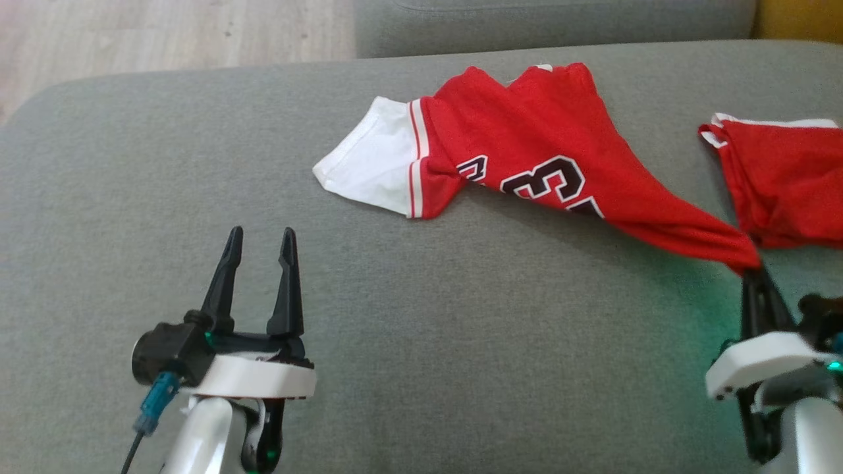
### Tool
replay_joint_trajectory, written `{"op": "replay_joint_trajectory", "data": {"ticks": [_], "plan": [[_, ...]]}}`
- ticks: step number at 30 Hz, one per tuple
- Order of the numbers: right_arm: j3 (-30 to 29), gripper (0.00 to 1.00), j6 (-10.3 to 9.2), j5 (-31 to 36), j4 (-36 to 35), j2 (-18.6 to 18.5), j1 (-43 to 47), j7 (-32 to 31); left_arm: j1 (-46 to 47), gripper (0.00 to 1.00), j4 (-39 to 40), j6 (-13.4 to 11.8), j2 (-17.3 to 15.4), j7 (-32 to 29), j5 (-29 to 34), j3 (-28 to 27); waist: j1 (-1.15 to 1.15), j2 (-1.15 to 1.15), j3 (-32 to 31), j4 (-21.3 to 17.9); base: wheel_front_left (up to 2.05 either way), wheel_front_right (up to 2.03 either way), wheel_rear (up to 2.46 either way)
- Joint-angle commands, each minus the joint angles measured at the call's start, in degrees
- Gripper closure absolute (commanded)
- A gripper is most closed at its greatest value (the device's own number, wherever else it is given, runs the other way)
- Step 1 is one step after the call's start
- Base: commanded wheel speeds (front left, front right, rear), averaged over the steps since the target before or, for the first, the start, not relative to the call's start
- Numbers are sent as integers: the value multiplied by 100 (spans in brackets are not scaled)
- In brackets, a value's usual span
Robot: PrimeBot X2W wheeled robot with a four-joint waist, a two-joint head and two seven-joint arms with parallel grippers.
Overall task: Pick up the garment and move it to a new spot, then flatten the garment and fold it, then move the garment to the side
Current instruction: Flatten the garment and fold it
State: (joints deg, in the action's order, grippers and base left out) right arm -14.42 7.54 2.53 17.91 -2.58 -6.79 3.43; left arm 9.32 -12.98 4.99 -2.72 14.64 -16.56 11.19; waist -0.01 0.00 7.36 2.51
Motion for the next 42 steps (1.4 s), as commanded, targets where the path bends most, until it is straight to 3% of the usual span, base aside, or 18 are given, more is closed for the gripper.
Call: {"op": "replay_joint_trajectory", "data": {"ticks": [1, 2, 8, 16, 28, 42], "plan": [[205, 75, -5, -43, -220, -30, -55, 29, 132, 0, 206, -33, -16, 36, 27, -205, 1, 0, 33, -49, 0, 0, 0], [281, 0, -5, -98, -235, -30, -25, 65, 132, 0, 212, -33, -16, 36, 27, -213, 1, 0, 47, -79, 0, 0, 0], [929, 0, -5, -654, -409, -30, 4, 459, 197, 0, 224, -25, -16, 36, 67, -228, 1, 0, 81, -218, 0, 0, 0], [2221, 0, -5, -1189, -883, -30, 178, 905, 231, 0, 217, 19, -16, 36, 68, -164, 1, 0, 33, -193, 0, 0, 0], [2353, 0, -5, -1067, -949, -30, 32, 906, 199, 0, 206, 46, -16, 36, 49, -61, 1, 0, 149, 199, 0, 0, 0], [2969, 0, -5, -689, -540, -30, -1055, 493, 411, 0, 175, -2, -16, 36, -79, 216, 1, 0, 459, 731, 0, 0, 0]]}}
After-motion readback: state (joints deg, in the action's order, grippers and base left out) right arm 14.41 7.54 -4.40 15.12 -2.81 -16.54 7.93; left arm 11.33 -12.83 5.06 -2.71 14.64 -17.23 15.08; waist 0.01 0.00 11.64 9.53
